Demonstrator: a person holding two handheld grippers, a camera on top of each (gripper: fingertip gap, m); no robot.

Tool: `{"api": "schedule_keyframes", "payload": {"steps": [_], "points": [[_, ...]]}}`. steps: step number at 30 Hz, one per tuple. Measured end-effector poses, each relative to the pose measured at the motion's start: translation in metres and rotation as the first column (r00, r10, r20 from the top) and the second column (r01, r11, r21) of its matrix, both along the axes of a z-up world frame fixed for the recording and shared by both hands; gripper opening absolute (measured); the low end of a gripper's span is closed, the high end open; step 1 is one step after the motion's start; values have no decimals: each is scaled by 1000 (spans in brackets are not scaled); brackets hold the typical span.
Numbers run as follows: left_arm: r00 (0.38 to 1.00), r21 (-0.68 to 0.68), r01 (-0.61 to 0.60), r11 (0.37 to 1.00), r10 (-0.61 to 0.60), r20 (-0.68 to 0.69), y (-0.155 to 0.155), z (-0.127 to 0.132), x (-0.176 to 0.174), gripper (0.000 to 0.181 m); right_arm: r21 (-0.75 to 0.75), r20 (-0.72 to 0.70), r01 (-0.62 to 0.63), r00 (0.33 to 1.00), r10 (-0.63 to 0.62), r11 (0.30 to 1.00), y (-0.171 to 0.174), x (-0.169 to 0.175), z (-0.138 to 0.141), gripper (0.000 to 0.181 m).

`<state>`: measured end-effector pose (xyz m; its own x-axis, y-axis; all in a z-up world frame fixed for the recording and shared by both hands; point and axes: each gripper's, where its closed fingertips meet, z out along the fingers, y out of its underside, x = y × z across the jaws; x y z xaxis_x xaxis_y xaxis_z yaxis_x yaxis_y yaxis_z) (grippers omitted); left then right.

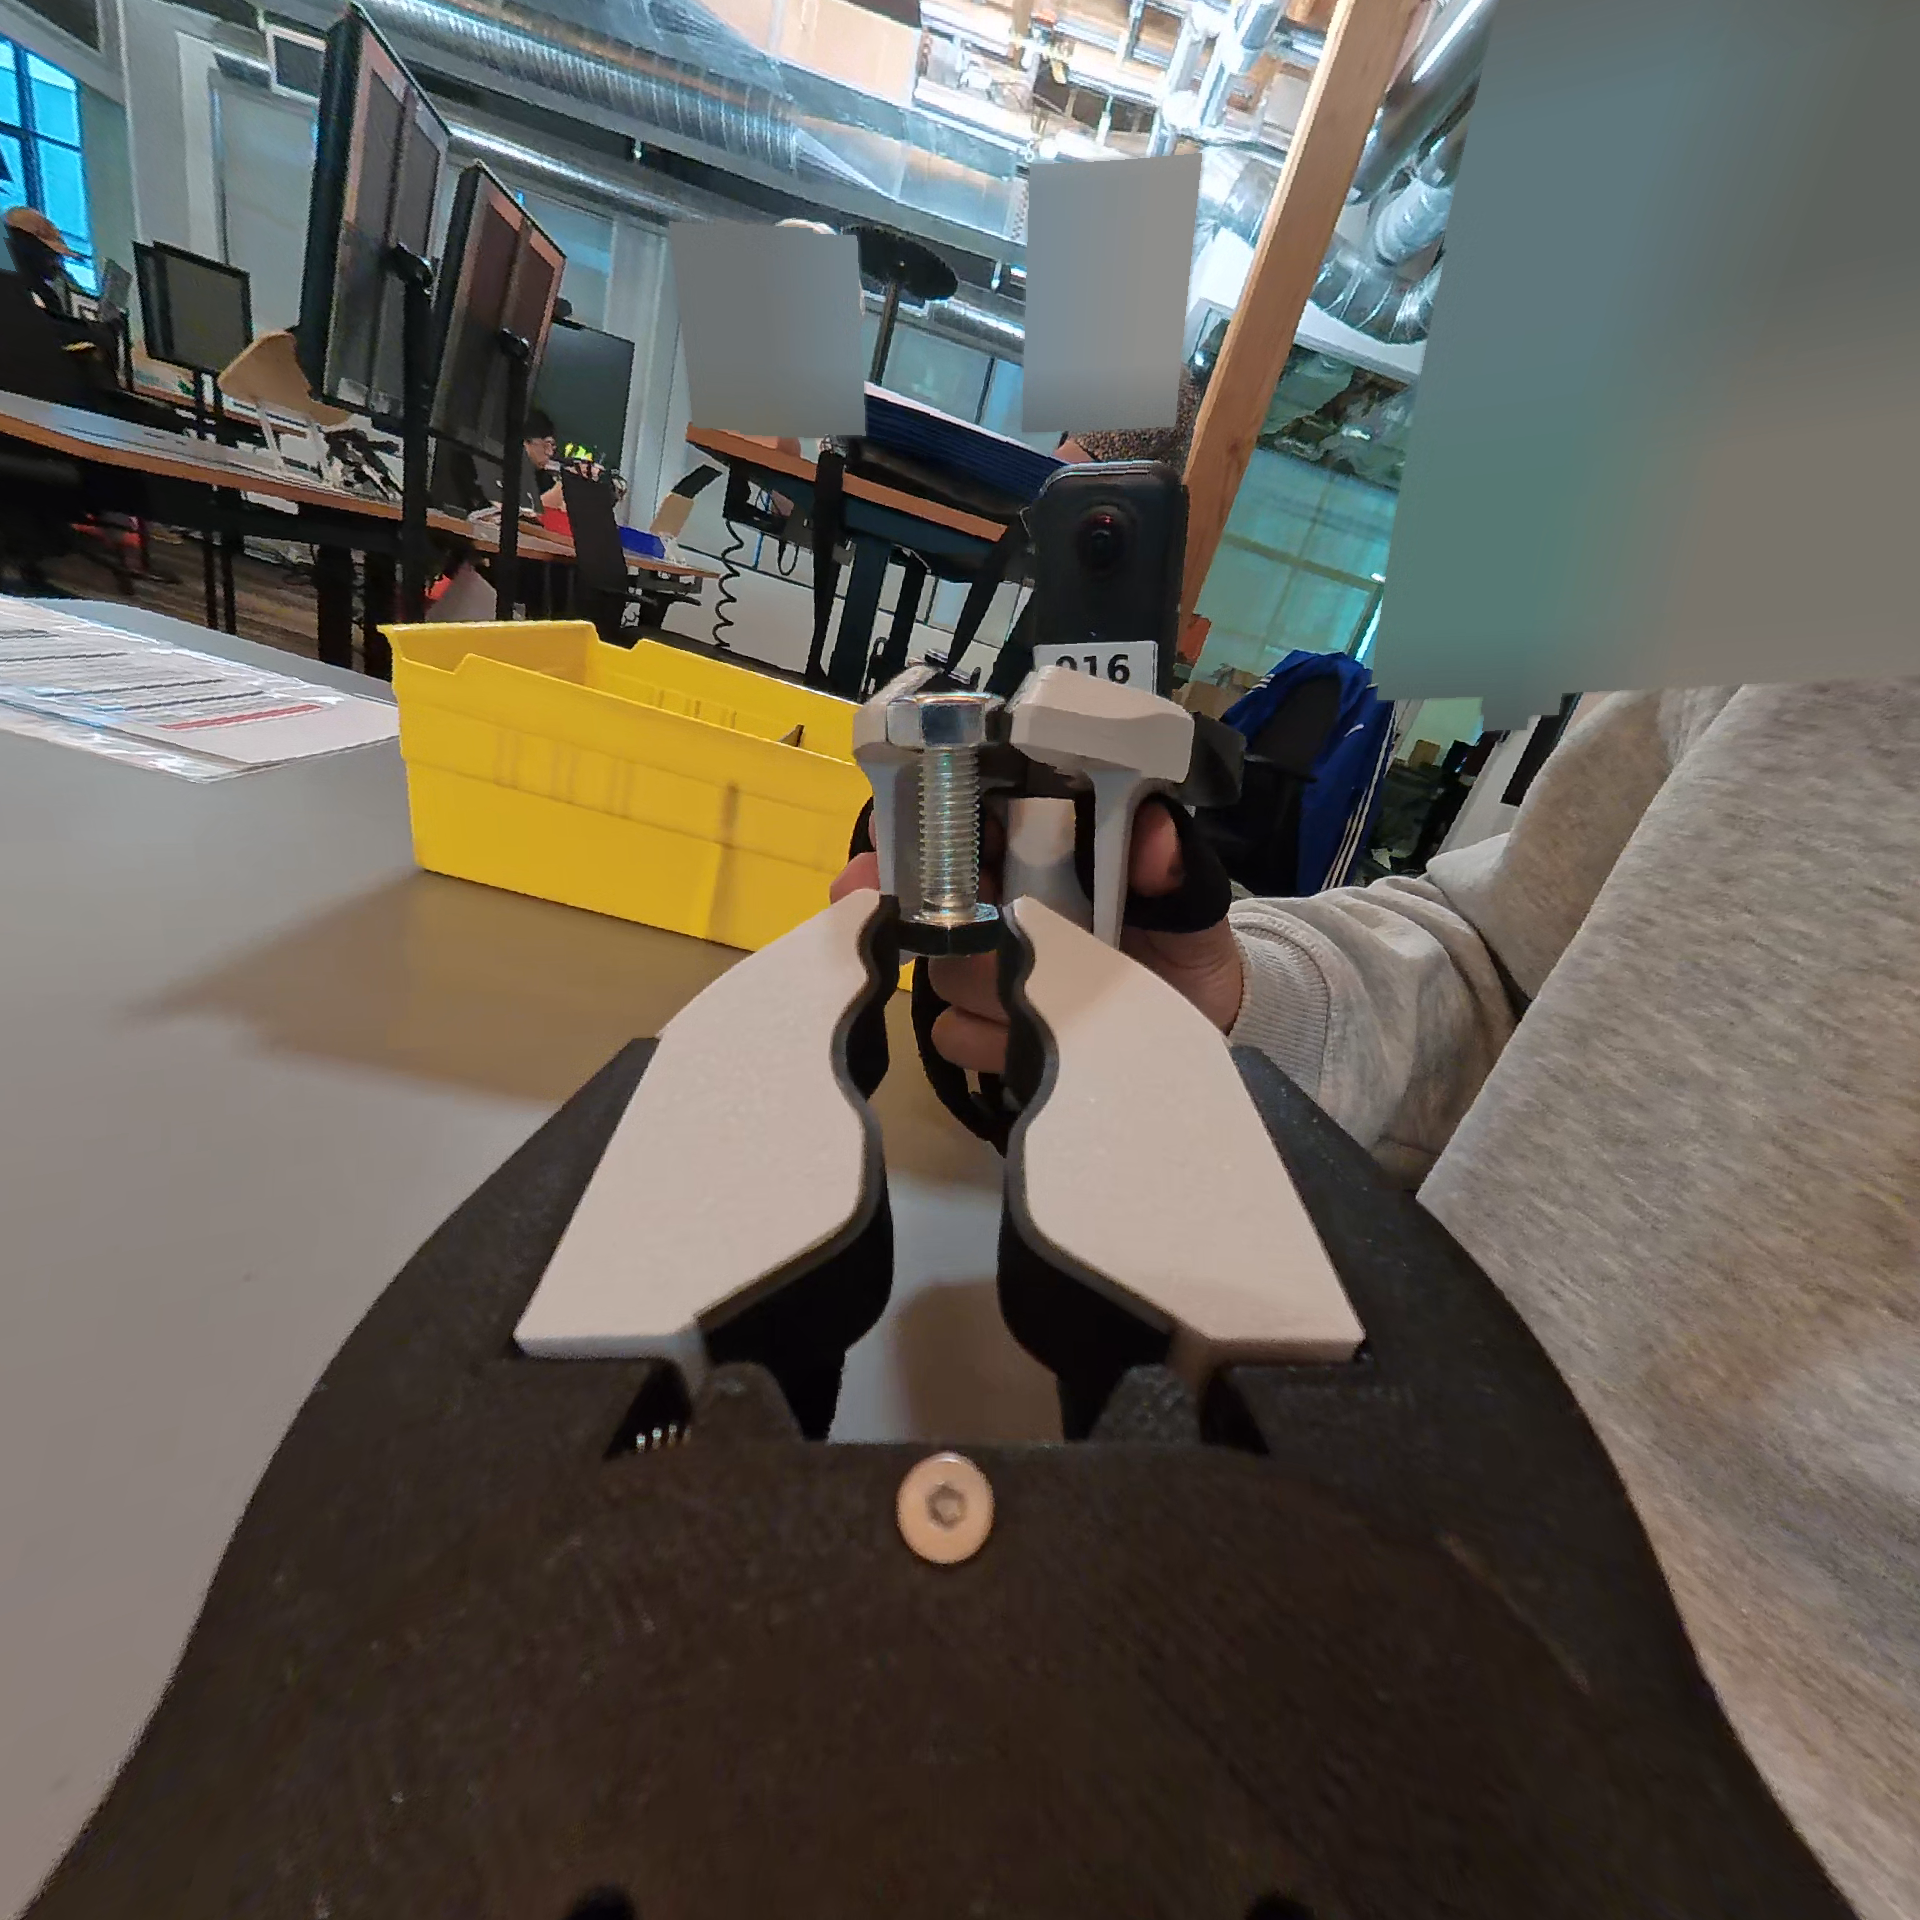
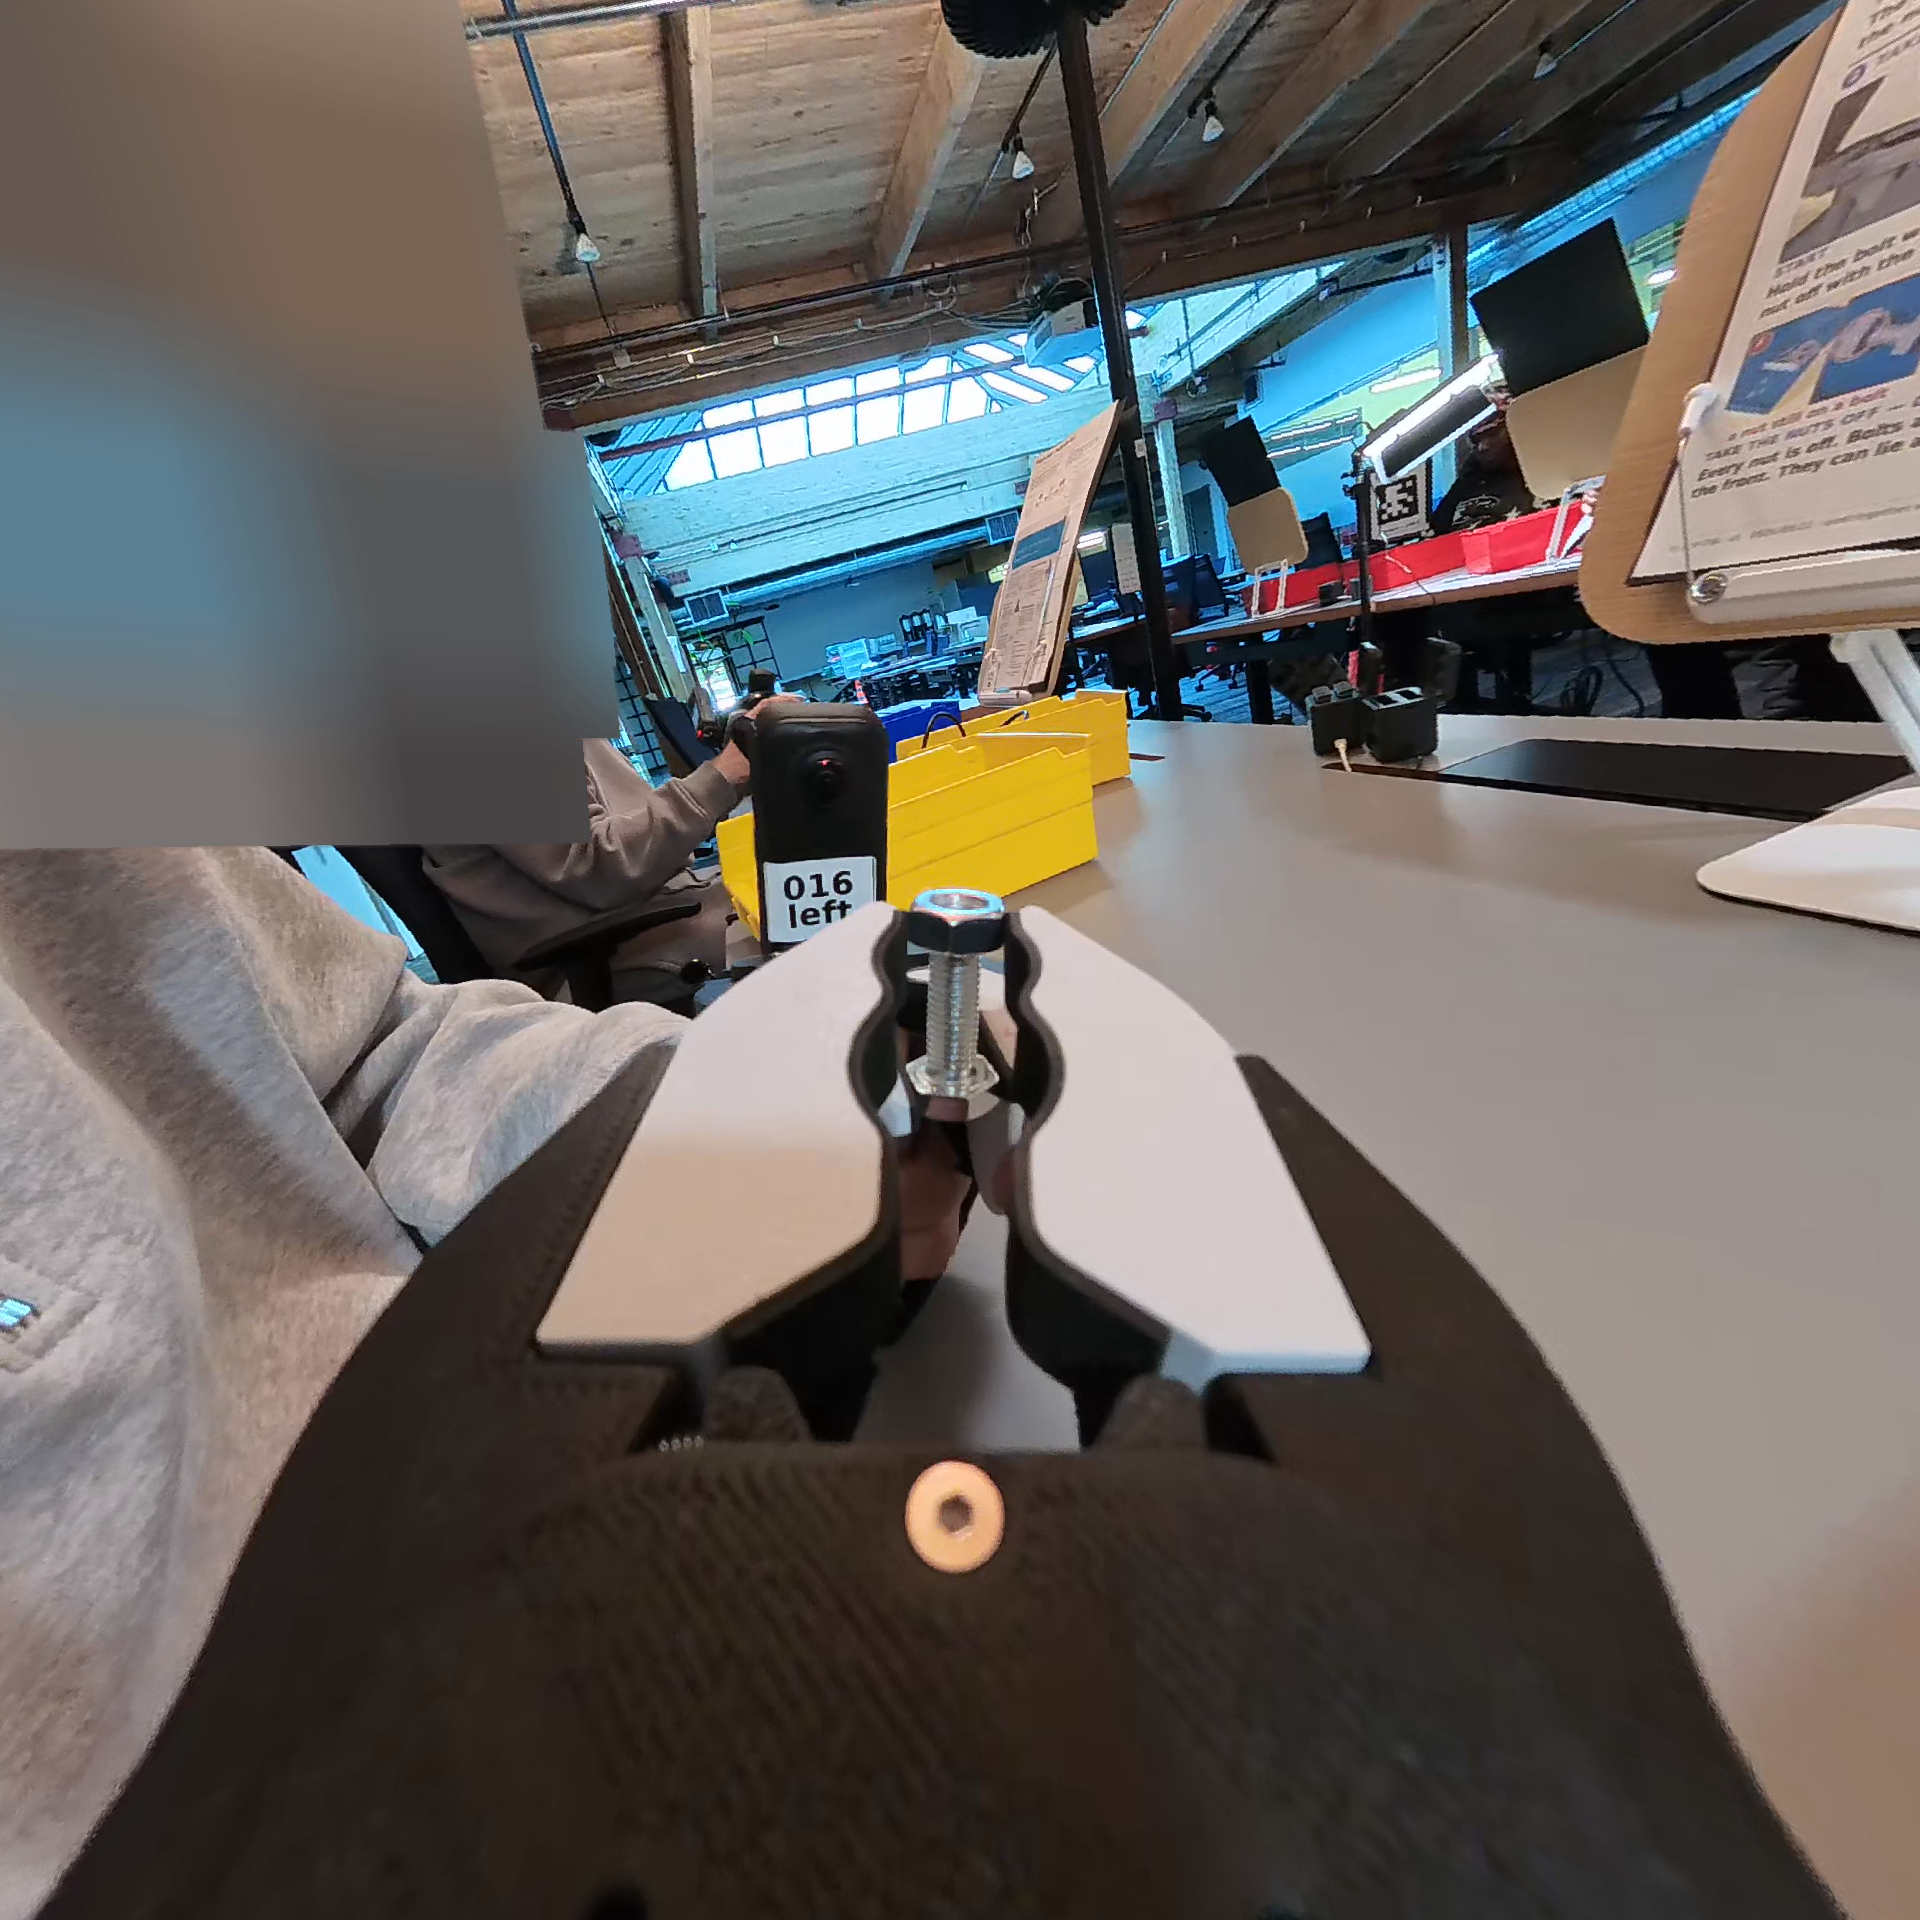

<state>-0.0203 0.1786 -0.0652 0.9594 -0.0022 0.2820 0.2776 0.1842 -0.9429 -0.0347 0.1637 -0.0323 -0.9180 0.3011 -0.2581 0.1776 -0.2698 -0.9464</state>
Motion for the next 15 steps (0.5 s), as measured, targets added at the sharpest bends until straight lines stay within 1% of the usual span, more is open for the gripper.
{"api": "schedule_keyframes", "payload": {"steps": [8, 12, 15], "points": [[993, 58, 93, 994, -96, 68, -2, 6, 8, 18, -17, -5, -23, 1000, 23, 1000, -1, 3, 2, 17], [979, 104, 161, 981, -172, 107, -4, 11, 15, 18, -46, -12, -51, 999, 51, 998, -1, 7, 7, 17], [950, 159, 242, 957, -267, 164, -7, 16, 21, 18, -61, -20, -66, 998, 65, 996, -1, 11, 11, 17]]}}
